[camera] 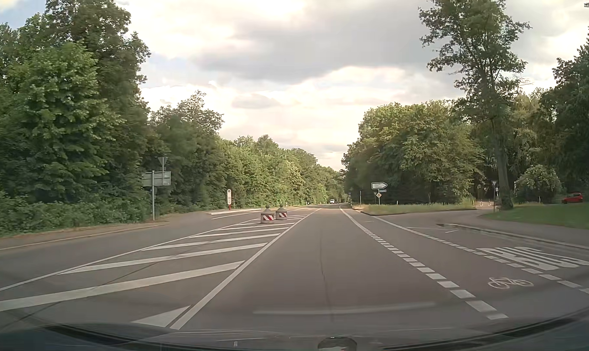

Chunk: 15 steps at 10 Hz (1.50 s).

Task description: Follow the waypoints while adhering to traffic rules and regulations

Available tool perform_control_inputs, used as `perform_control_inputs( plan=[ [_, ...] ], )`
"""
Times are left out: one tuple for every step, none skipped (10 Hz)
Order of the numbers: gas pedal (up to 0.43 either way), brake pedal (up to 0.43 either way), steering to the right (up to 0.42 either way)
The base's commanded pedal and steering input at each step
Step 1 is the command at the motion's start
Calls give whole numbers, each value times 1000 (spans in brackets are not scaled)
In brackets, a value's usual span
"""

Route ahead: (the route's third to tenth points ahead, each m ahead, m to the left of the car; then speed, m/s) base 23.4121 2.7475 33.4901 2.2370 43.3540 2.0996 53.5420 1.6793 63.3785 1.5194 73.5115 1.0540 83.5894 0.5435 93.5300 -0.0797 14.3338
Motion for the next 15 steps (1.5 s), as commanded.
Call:
perform_control_inputs(
  plan=[
    [197, 0, 16],
    [197, 0, 15],
    [197, 0, 15],
    [197, 0, 15],
    [197, 0, 14],
    [197, 0, 14],
    [197, 0, 12],
    [197, 0, 11],
    [197, 0, 10],
    [197, 0, 10],
    [197, 0, 11],
    [197, 0, 10],
    [197, 0, 10],
    [197, 0, 10],
    [197, 0, 10]
  ],
)
